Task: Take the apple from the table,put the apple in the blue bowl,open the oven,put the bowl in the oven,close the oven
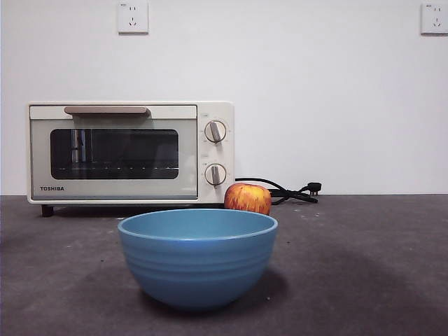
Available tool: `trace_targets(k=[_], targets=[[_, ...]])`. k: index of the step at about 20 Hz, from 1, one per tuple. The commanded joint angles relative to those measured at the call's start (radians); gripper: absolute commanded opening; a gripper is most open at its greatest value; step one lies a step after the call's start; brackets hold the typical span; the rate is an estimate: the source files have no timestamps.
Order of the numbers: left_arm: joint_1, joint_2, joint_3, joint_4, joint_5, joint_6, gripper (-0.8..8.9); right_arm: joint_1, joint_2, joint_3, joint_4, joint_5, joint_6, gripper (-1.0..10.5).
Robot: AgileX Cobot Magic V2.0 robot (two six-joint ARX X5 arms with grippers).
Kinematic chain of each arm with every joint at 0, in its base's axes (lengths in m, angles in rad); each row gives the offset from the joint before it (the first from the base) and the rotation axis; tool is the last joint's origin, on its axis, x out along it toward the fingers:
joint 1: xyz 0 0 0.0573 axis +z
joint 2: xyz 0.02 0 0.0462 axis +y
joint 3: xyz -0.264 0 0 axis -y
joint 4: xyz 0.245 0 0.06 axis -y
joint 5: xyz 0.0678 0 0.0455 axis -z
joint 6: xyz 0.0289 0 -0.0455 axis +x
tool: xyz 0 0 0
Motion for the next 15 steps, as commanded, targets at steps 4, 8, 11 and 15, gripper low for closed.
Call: trace_targets(k=[4,8,11,15], targets=[[-0.002,0.171,0.116,0.005,0.115,-0.006,-0.05,0.0,0.227,0.205,-0.226,0.001,-0.001,-0.1],[-0.002,0.277,0.19,-0.048,0.211,-0.006,-0.04,0.0,0.391,0.332,-0.394,0.0,0.0,0.0],[-0.002,0.356,0.237,-0.109,0.278,-0.006,-0.04,0.0,0.496,0.399,-0.439,0.001,0.0,0.0],[-0.002,0.473,0.276,-0.193,0.338,-0.006,-0.04,0.0,0.639,0.469,-0.475,-0.005,0.002,0.0]])
